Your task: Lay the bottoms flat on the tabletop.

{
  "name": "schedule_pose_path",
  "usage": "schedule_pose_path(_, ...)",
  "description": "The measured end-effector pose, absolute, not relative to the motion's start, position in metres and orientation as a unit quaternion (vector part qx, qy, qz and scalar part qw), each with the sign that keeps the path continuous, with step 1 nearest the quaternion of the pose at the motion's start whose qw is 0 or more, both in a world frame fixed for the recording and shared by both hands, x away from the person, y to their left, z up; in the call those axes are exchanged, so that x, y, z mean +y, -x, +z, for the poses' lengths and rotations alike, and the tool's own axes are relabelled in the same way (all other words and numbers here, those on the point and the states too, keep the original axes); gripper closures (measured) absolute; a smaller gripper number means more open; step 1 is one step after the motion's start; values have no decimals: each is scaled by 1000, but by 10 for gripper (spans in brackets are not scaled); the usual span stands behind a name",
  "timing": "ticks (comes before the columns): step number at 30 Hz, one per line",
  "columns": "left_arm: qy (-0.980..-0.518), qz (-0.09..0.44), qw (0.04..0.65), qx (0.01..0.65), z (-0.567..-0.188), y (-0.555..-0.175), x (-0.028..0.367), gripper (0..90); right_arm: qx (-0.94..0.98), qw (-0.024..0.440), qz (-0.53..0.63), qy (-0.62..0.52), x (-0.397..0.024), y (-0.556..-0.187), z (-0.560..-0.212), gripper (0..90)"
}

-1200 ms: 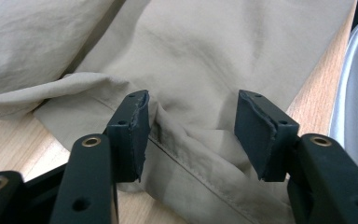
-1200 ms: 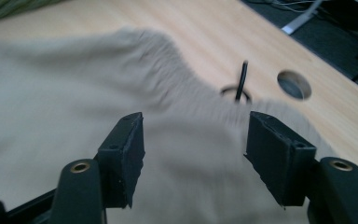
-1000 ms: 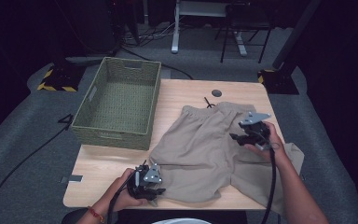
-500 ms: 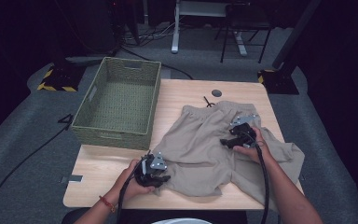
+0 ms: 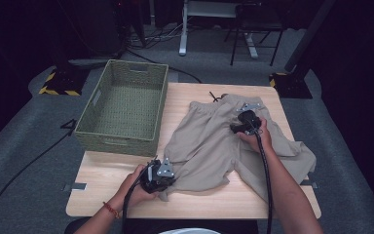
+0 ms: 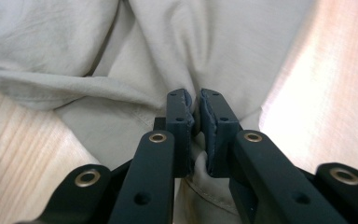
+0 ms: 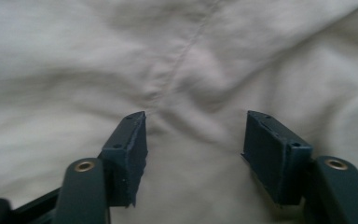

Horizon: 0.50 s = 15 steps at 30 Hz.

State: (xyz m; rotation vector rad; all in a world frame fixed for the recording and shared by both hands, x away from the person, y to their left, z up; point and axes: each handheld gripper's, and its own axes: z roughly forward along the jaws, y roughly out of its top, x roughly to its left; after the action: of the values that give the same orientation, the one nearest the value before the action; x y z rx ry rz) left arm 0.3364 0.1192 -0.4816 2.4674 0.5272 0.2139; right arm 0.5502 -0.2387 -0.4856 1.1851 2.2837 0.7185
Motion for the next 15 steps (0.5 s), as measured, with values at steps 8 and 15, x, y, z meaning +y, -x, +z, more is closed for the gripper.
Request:
schedule_pose_path(8,-929,70,302,202,-477,-320,133,643,808,250,278,-456,-258,-550,-469,365)
schedule_pose_path(15,-915,71,340,208,-467,-309,127,393,815,228,364,-390,-296,-478,-427,346)
